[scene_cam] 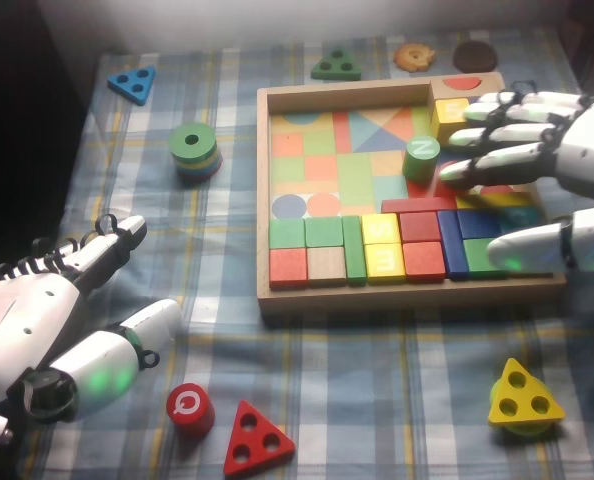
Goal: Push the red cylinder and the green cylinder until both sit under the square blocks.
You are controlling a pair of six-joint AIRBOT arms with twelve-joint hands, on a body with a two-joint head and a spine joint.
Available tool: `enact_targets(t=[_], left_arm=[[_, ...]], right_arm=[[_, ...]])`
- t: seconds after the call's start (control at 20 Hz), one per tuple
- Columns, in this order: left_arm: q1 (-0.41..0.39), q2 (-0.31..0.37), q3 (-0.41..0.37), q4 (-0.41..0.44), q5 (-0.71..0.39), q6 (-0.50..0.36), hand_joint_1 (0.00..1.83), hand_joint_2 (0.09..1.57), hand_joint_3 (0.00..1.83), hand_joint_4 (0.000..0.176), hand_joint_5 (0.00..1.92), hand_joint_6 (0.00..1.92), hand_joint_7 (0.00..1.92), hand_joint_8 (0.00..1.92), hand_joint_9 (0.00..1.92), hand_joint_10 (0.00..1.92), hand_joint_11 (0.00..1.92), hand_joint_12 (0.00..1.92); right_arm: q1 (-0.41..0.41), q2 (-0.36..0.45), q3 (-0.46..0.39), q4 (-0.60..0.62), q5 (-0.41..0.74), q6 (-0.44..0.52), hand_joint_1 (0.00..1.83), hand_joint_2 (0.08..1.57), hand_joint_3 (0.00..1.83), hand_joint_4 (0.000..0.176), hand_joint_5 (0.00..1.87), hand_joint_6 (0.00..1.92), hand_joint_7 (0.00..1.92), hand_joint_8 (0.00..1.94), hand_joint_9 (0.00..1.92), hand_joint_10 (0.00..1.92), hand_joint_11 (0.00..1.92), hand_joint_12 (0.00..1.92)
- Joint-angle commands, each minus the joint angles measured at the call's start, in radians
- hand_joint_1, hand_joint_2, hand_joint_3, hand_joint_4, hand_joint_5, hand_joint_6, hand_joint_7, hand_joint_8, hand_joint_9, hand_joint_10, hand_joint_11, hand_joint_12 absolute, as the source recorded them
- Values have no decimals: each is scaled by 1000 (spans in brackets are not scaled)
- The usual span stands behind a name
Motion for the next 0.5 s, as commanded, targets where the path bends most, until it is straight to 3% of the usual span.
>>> enact_targets(t=[0.0, 0.1, 0.15, 0.2, 0.25, 0.35, 0.45], left_arm=[[-7, 4, 1, 46, -107, -3, 27, 1295, 0, 35, 186, 3, 394, 0, 391, 0, 297, 1], [-7, 4, 1, 46, -107, -3, 28, 1296, 0, 41, 187, 3, 402, 4, 402, 6, 313, 9], [-6, 4, 1, 46, -107, -3, 25, 1299, 1, 34, 191, 4, 409, 7, 411, 9, 328, 15], [-6, 4, 0, 46, -107, -3, 26, 1301, 2, 25, 199, 7, 422, 11, 425, 14, 335, 18], [-6, 4, 0, 46, -107, -3, 22, 1294, 0, 29, 200, 6, 426, 12, 435, 17, 337, 18], [-6, 5, 0, 46, -105, -3, 23, 1292, 0, 33, 197, 4, 412, 4, 419, 7, 338, 17], [-6, 5, 0, 46, -105, -3, 56, 1293, 0, 25, 211, 5, 425, 5, 434, 8, 352, 21]], right_arm=[[-5, 7, -1, 39, 71, -1, 0, 1106, 5, 25, 444, 3, 223, 6, 24, 3, 54, 23], [-31, 18, -4, 77, 72, -2, 0, 1120, 9, 26, 442, 2, 218, 3, 22, 2, 52, 22], [-48, 26, -9, 102, 77, -7, 0, 1112, 5, 37, 435, 0, 206, 0, 15, 0, 41, 17], [-55, 29, -14, 117, 80, -16, 0, 1126, 9, 31, 435, 1, 204, 0, 12, 0, 26, 11], [-66, 38, -25, 140, 82, -36, 0, 1118, 4, 39, 429, 0, 191, 0, 2, 0, 4, 1], [-77, 54, -41, 162, 89, -54, 0, 1095, 0, 86, 423, 0, 188, 0, 0, 0, 1, 0], [-81, 72, -58, 166, 90, -63, 0, 1091, 0, 100, 403, 0, 183, 0, 0, 0, 0, 0]])
